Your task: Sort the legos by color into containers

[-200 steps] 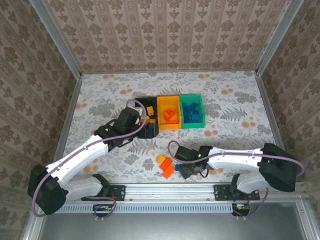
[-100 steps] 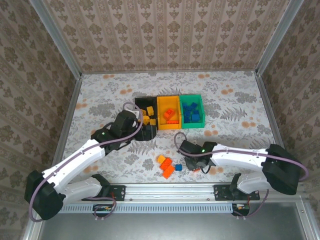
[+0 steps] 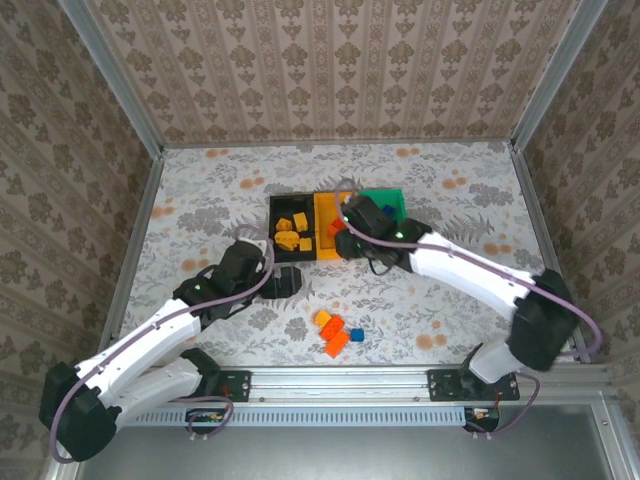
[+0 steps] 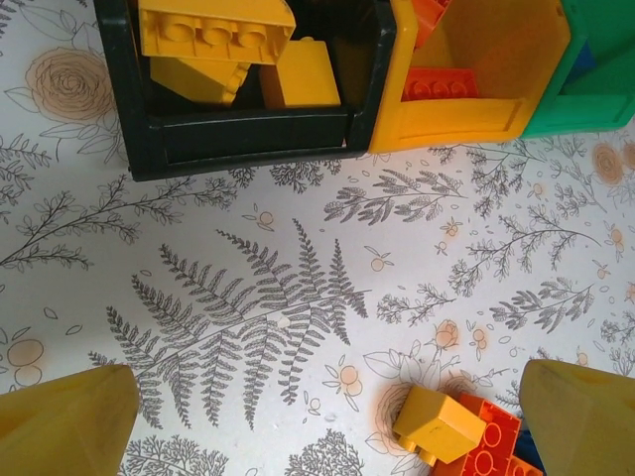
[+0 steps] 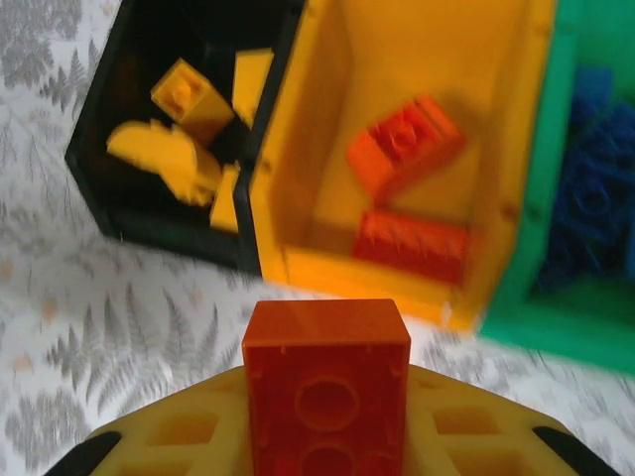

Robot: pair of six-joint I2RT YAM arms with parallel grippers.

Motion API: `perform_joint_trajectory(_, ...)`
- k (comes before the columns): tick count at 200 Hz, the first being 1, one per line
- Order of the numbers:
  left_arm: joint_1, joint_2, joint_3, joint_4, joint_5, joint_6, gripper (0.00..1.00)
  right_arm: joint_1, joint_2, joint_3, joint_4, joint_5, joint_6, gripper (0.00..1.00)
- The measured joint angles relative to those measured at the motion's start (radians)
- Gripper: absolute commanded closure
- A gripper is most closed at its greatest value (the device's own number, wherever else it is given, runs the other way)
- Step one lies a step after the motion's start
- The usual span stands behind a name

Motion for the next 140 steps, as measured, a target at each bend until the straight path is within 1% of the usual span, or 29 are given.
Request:
perform_joint_trajectory(38,0.000,-0.013,-0.011,-0.003,0.005,-0.014,0.00,-0.047,0.274,0.224,0.036,-0.012,-0.006,0.69)
perform_joint_trajectory(69,0.000,-0.012,-0.016,-0.003,0.010,-0.017,0.00,-0.066,0.419,0.372,0.032,-0.011,0.003,0.63)
perform_joint_trajectory(86,0.000,-0.008,-0.016,-0.001,0.016,-0.017,0.00,-0.074,0.463,0.425,0.019,-0.011,0.017,0.54)
perform_joint_trajectory(112,0.000,0.016,-0.016,0.008,0.032,-0.017,0.00,-0.080,0.486,0.457,0.006,-0.011,0.043,0.37)
perform_joint_trajectory(124,0.000,0.032,-0.016,0.013,0.039,-0.017,0.00,-0.080,0.486,0.465,0.001,-0.012,0.055,0.33)
perform_joint_trajectory(140,-0.002,0.056,-0.016,0.023,0.051,-0.016,0.00,-0.080,0.486,0.472,-0.001,-0.012,0.066,0.30)
